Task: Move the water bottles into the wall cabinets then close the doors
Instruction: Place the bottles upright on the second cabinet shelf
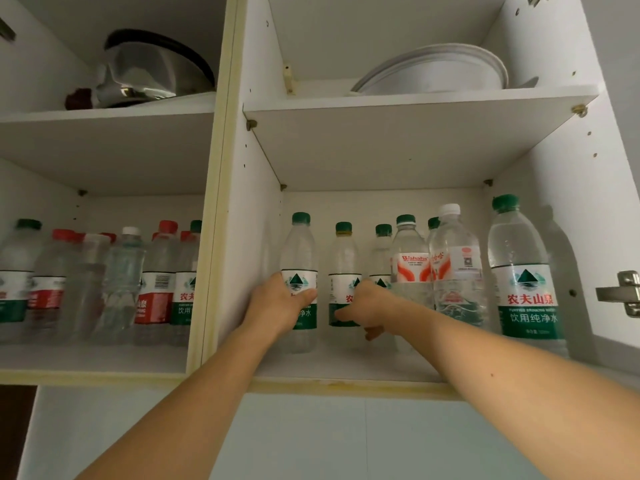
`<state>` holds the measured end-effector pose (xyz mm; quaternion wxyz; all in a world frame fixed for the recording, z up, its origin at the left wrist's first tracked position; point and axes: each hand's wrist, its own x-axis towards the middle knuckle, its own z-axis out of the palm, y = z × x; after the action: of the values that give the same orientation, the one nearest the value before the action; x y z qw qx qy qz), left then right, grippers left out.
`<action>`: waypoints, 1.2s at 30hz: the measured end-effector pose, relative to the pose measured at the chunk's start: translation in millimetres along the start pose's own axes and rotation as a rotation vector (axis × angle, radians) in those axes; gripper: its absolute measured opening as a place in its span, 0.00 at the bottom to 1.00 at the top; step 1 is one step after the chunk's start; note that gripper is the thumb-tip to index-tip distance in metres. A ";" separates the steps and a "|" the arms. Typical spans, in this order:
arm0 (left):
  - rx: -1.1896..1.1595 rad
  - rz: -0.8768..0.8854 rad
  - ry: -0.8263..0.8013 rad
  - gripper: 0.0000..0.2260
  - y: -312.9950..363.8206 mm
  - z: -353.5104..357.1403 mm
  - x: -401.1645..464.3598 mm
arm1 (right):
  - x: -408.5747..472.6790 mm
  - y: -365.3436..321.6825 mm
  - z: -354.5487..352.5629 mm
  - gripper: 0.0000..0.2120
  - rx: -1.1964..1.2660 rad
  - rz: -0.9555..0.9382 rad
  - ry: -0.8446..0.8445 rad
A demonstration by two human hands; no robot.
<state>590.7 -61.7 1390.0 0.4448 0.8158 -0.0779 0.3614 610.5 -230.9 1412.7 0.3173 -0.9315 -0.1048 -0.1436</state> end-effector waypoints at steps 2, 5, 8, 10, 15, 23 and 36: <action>0.102 0.009 -0.009 0.18 3.9 0.7 1.8 | 6.2 -0.8 0.1 0.29 0.030 0.023 -0.002; 0.284 -0.031 -0.028 0.22 15.7 -2.3 3.6 | 11.9 0.2 3.0 0.34 0.086 0.013 0.004; 0.518 -0.019 -0.011 0.28 30.9 -8.2 1.8 | 17.9 5.8 8.3 0.32 0.094 -0.037 0.015; 0.741 0.101 0.040 0.40 39.7 -14.5 4.5 | 22.0 9.5 11.3 0.31 0.078 -0.080 0.024; 0.987 0.263 -0.152 0.67 58.0 -29.5 29.4 | 25.5 14.0 9.3 0.32 0.071 -0.128 0.030; 1.172 0.293 -0.172 0.62 39.3 -15.3 62.6 | 26.8 16.3 7.6 0.36 0.067 -0.181 -0.009; 1.641 0.311 -0.046 0.51 23.9 13.0 90.0 | 24.6 15.4 6.7 0.39 0.049 -0.145 0.029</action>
<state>652.1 -68.6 1460.8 -0.3471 0.8679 0.0890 0.3440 639.3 -236.1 1407.2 0.3301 -0.9114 -0.1707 -0.1769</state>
